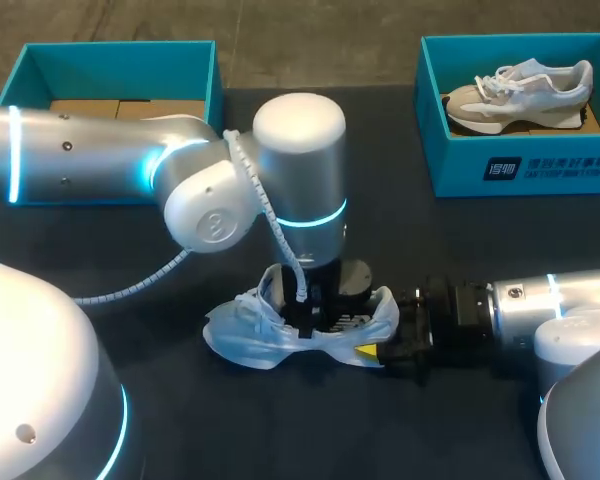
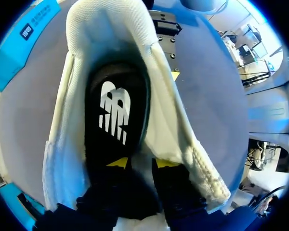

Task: Take the shoe out of the shoebox, open the shoe tongue, remove and reinsert the insole, then place the shoe into the shoebox

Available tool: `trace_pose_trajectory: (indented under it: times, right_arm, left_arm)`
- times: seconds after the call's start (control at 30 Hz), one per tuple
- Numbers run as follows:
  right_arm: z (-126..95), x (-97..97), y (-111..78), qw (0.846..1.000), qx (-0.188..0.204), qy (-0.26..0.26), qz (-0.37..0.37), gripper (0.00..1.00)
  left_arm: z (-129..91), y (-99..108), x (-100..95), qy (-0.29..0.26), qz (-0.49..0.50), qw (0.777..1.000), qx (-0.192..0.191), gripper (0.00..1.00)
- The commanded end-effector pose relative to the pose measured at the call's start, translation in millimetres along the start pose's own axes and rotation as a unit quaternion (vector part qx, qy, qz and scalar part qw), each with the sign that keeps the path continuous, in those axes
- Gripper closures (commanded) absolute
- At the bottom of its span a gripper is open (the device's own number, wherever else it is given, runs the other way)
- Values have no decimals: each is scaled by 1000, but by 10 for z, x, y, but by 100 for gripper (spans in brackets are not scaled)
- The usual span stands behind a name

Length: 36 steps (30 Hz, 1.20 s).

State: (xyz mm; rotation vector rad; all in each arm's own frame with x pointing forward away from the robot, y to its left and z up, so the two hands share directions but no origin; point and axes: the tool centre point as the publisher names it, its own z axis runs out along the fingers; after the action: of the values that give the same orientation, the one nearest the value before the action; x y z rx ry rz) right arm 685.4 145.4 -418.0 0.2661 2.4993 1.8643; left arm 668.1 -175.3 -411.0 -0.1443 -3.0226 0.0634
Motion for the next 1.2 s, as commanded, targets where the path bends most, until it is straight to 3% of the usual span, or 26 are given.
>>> trace_pose_trajectory:
  times: [0.03,0.27,0.67,1.2]
  right_arm:
    - [4,3,8,1000,2,0,1,100]
    - [4,3,8,1000,2,0,1,100]
    - [4,3,8,1000,2,0,1,100]
    - [4,3,8,1000,2,0,1,100]
  left_arm:
    - [81,9,-57,-31,-3,999,-11,64]
    - [140,-27,-188,-76,-22,997,-16,67]
    - [119,7,-510,-103,-43,994,-22,71]
    - [-44,34,-551,-91,-26,995,-20,69]
